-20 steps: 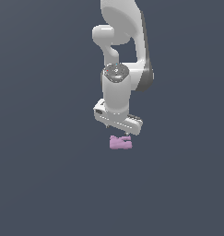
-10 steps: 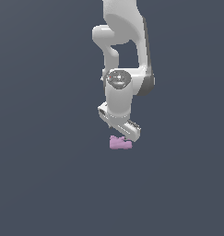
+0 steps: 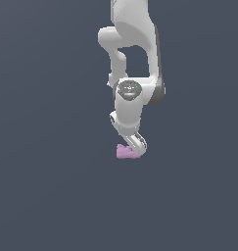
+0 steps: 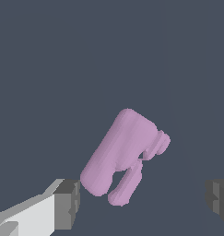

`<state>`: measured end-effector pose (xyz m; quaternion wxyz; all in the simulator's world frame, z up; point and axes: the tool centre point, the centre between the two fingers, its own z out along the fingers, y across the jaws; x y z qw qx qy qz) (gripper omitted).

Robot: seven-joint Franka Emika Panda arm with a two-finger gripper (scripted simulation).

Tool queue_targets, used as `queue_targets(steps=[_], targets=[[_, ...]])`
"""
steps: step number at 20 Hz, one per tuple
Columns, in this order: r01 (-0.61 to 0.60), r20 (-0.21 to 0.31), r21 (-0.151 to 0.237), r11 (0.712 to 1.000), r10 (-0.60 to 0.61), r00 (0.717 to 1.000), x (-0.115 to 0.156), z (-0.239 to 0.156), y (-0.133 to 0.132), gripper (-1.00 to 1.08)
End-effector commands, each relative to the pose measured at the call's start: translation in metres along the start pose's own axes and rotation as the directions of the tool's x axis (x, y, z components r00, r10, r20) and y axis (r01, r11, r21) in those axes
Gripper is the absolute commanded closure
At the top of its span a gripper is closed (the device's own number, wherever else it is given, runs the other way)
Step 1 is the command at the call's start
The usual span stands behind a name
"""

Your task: Pick up the object and move it to a goal position.

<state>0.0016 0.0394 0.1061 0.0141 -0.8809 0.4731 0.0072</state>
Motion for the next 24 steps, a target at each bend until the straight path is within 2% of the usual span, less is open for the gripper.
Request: queue_targets(steps=[1, 7, 14, 24], targets=[[-0.067, -0.002, -0.002, 0.998, 0.067, 0.998, -0.001, 0.005, 0.000, -0.92], [-0.221, -0.009, -0.005, 0.975, 0.221, 0.975, -0.004, 0.016, -0.001, -0.92], [-0.386, -0.020, -0.005, 0.923, 0.386, 0.922, -0.007, 0.028, -0.001, -0.92], [-0.515, -0.030, -0.002, 0.857, 0.515, 0.857, -0.010, 0.037, -0.002, -0.92]])
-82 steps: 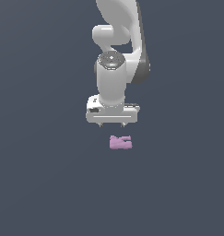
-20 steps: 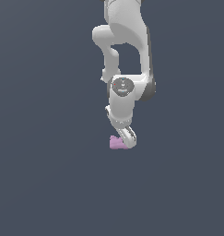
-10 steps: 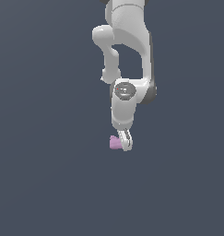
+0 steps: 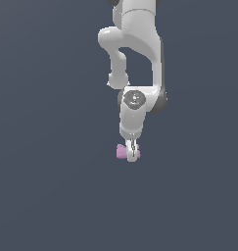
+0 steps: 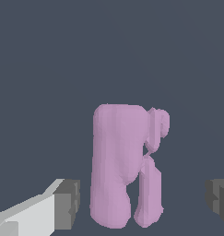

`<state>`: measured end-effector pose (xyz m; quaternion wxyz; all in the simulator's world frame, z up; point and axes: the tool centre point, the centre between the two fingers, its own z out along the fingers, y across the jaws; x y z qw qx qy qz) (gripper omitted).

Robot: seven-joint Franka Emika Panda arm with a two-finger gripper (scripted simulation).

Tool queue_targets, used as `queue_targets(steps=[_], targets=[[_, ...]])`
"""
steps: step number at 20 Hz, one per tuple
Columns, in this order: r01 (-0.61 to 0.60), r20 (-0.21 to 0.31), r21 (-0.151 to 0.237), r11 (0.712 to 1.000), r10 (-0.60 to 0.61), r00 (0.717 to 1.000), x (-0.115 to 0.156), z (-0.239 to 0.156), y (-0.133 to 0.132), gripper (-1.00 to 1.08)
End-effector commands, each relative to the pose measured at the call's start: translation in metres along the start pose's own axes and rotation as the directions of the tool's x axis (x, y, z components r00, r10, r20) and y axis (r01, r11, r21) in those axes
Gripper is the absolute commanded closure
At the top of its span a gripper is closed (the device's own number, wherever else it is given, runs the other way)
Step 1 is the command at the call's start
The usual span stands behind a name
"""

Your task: Pick up the object and move it to a goal position.

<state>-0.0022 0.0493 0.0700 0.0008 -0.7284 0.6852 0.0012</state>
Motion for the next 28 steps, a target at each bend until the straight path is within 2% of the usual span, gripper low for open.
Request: queue_targets(steps=[1, 10, 19, 24, 25, 28], targets=[[-0.024, -0.002, 0.000, 1.000, 0.024, 1.000, 0.000, 0.001, 0.000, -0.92], [-0.036, -0.003, 0.000, 0.999, 0.036, 0.999, -0.001, 0.006, 0.000, -0.92], [-0.041, -0.003, 0.000, 0.999, 0.041, 0.999, 0.000, 0.045, 0.001, -0.92], [-0.041, -0.003, 0.000, 0.999, 0.041, 0.999, 0.000, 0.053, 0.000, -0.92], [-0.041, -0.003, 0.000, 0.999, 0.041, 0.999, 0.000, 0.053, 0.000, 1.08], [-0.041, -0.003, 0.000, 0.999, 0.041, 0.999, 0.000, 0.053, 0.000, 1.08]])
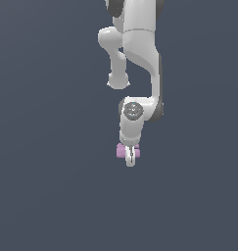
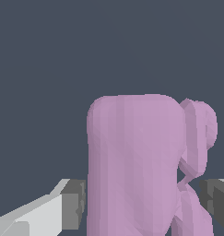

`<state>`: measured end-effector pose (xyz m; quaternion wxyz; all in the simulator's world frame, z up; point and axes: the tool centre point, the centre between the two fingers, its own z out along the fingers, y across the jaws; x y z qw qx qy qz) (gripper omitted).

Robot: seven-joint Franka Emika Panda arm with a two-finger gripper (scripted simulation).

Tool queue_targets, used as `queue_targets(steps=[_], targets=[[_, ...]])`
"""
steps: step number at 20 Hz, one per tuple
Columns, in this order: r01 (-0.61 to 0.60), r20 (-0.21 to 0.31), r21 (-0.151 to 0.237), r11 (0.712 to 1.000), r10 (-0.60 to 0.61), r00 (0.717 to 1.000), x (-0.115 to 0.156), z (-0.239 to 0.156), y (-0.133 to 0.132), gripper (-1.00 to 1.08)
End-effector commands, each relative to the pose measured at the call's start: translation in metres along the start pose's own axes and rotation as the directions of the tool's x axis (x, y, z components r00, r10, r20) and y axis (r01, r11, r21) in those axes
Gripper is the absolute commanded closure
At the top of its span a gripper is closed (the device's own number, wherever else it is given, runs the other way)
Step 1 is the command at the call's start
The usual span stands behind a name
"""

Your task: Pick up the object and move it to a goal position.

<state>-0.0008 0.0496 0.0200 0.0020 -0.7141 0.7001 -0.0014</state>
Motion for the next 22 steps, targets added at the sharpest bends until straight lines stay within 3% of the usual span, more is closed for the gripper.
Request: queue_targets(steps=[1, 13, 22], targets=[[0.000, -0.001, -0.005, 1.000, 0.000, 1.000, 0.000, 0.003, 0.002, 1.08], [0.000, 0.000, 0.004, 1.000, 0.000, 1.000, -0.004, -0.013, -0.005, 1.08], [-0.001, -0.001, 0.002, 1.000, 0.001, 1.000, -0.027, -0.069, -0.021, 1.08]])
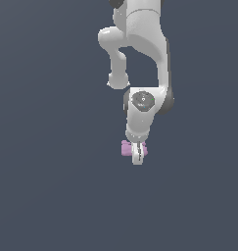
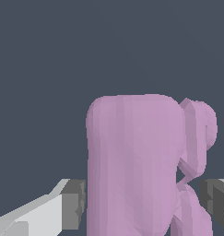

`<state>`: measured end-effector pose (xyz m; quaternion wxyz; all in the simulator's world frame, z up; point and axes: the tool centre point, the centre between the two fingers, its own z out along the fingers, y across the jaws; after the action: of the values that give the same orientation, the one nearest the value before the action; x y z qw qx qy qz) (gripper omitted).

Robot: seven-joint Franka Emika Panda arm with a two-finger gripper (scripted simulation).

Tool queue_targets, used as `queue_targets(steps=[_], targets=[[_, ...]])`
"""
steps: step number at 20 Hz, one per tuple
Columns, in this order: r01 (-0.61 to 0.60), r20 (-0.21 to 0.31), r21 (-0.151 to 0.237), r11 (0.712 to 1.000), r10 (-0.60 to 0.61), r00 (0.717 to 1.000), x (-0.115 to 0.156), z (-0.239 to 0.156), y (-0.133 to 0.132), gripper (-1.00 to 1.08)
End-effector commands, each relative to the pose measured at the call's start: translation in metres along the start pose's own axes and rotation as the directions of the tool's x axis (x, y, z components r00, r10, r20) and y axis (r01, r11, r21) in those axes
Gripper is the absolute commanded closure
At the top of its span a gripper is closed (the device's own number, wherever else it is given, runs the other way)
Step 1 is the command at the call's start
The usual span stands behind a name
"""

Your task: Pick up the object and move it to a goal position.

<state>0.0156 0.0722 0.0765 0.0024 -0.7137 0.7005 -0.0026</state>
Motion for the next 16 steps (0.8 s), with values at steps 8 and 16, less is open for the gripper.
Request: queue_targets(steps=[8, 16], targets=[[-0.001, -0.002, -0.002, 1.000, 0.001, 1.000, -0.036, -0.088, -0.026, 1.08], [0.000, -0.002, -0.004, 1.000, 0.000, 1.000, -0.068, -0.162, -0.051, 1.08]])
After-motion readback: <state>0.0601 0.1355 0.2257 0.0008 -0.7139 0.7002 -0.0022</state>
